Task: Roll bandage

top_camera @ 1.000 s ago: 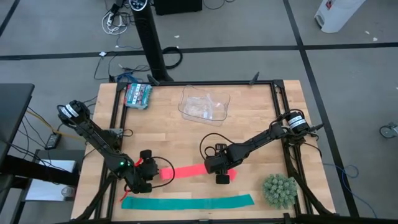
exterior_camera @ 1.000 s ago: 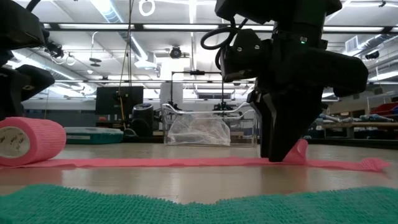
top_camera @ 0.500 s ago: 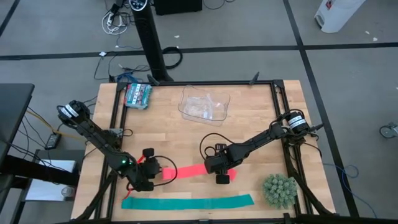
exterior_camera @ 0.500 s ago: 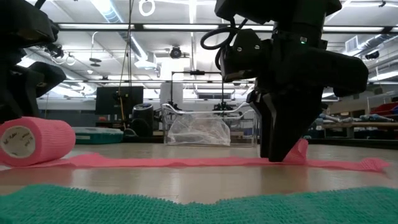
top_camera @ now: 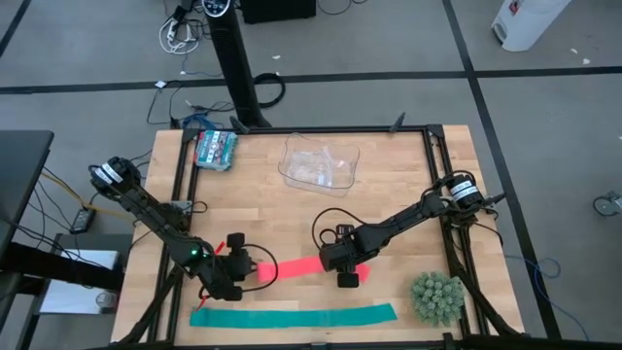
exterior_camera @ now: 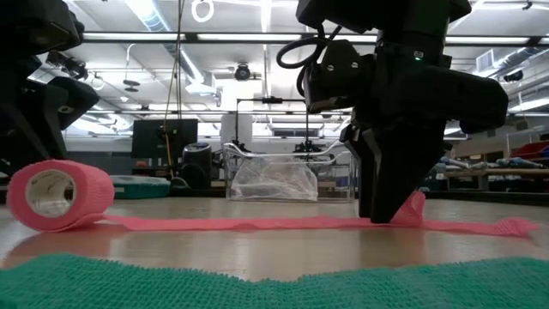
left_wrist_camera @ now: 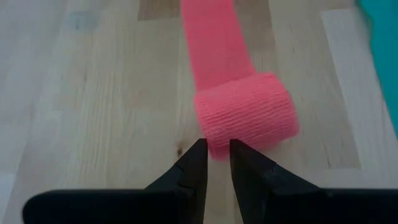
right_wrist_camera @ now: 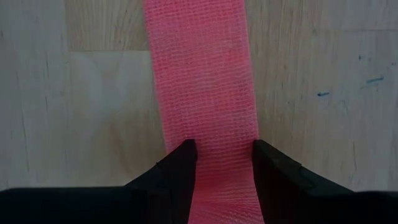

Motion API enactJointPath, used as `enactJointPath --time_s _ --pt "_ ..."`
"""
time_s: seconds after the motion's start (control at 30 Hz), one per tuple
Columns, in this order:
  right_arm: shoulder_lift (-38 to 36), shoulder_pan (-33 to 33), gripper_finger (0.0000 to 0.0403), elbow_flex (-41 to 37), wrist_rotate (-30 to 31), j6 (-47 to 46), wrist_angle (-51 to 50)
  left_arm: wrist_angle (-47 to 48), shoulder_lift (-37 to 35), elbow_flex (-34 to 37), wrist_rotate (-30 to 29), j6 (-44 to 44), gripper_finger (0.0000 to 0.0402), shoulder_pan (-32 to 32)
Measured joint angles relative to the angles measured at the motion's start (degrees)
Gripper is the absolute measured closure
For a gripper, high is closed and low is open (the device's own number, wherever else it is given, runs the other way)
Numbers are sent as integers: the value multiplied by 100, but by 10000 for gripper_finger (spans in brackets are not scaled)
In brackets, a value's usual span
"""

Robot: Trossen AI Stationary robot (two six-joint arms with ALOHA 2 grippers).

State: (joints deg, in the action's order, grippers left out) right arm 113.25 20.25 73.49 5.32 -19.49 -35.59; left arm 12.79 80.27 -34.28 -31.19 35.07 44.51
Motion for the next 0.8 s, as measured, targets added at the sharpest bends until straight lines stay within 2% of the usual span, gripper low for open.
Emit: enactJointPath --time_s 0.33,0.63,0.8 --pt "7 0 252 -4 7 5 151 -189 1 0 -205 -203 328 -48" --pt "37 -2 252 172 270 151 128 -213 2 -2 -278 -244 328 -94" --pt "37 -26 252 373 473 222 -88 64 2 -259 -268 -193 328 -70"
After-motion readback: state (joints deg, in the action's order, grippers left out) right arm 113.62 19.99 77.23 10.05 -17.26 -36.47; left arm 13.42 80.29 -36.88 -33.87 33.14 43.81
